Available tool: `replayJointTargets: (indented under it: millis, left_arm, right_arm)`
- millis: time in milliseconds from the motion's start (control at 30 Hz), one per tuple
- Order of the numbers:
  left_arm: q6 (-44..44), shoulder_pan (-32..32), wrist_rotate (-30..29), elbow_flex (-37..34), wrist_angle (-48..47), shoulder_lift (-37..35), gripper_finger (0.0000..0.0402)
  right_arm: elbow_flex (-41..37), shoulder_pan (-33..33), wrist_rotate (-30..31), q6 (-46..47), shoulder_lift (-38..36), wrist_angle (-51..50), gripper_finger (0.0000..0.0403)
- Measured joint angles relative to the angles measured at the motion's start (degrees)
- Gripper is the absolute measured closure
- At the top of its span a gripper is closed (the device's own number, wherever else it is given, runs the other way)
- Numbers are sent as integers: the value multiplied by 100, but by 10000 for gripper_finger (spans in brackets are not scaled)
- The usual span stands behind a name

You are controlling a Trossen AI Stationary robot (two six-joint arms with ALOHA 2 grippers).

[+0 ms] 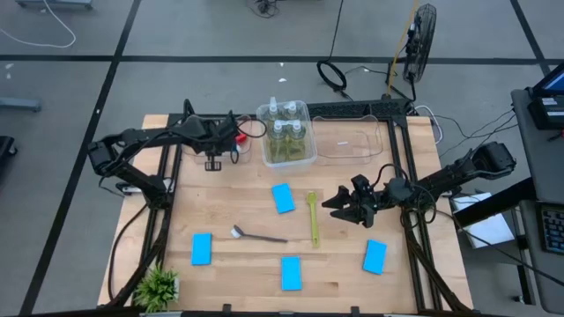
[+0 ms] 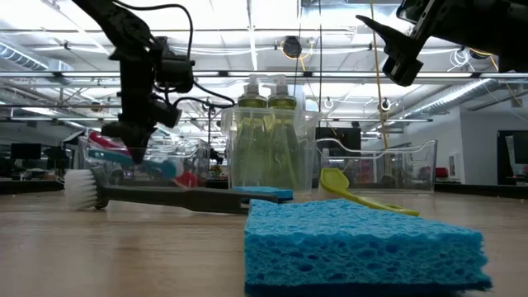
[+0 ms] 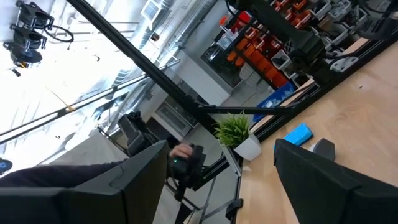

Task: Pick & Place Kitchen Sink Supplies
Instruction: Put the blue dish brush into the left transparent bin, then put the yellow and green dish brush into the left transparent bin

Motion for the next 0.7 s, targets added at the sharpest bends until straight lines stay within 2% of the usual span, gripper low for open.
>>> replayJointTargets:
  millis: [133, 267, 533, 700]
  left_arm:
    - [-7, 0, 33, -67, 28, 0, 385]
    - [-6, 0, 308, -67, 198, 0, 390]
    - [-4, 19, 462, -67, 551, 0, 341]
    - [-17, 111, 744, -67, 536, 2, 331]
  right_arm:
    - [0, 0, 0, 0, 0, 0, 124]
    - [0, 0, 0, 0, 0, 0, 124]
    - [0, 0, 0, 0, 0, 0, 124]
    - [0, 0, -2, 1, 0, 1, 124]
